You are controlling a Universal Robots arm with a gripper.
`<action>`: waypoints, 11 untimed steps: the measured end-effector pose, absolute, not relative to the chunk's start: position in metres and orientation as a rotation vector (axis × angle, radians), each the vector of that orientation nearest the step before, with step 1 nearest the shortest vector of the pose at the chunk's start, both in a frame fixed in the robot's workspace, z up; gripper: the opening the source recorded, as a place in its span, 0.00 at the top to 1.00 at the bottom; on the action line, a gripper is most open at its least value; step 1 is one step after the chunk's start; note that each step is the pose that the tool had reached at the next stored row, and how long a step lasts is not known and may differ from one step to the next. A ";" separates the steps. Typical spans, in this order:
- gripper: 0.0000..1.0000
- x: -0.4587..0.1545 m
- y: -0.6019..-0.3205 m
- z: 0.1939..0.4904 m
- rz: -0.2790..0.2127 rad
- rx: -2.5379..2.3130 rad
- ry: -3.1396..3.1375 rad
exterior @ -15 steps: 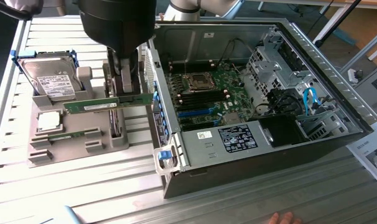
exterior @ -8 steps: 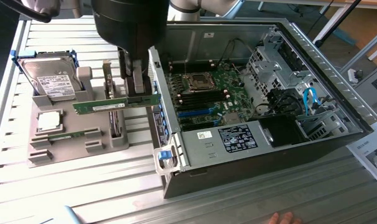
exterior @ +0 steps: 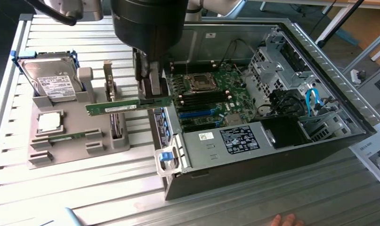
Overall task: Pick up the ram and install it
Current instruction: 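Pick up the ram and move it above insertion slot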
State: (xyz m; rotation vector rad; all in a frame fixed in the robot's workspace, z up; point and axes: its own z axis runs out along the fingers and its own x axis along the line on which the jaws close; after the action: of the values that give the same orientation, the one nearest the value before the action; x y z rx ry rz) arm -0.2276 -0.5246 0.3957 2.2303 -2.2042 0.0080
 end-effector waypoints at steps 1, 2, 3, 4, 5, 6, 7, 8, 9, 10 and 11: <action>0.88 -0.226 -0.525 0.396 0.008 2.230 -2.204; 0.88 -0.224 -0.525 0.396 0.008 2.230 -2.204; 0.88 -0.222 -0.526 0.396 0.008 2.230 -2.204; 0.88 -0.220 -0.526 0.396 0.008 2.230 -2.204; 0.88 -0.217 -0.526 0.396 0.008 2.230 -2.204; 0.88 -0.215 -0.527 0.396 0.008 2.230 -2.204; 0.88 -0.213 -0.527 0.396 0.008 2.230 -2.204; 0.88 -0.211 -0.528 0.396 0.008 2.230 -2.204; 0.88 -0.208 -0.528 0.396 0.008 2.230 -2.204; 0.88 -0.205 -0.529 0.396 0.008 2.230 -2.204; 0.88 -0.202 -0.529 0.396 0.008 2.230 -2.204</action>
State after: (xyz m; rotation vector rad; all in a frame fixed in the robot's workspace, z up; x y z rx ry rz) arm -0.2024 -0.5291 0.3958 2.2300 -2.2041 0.0077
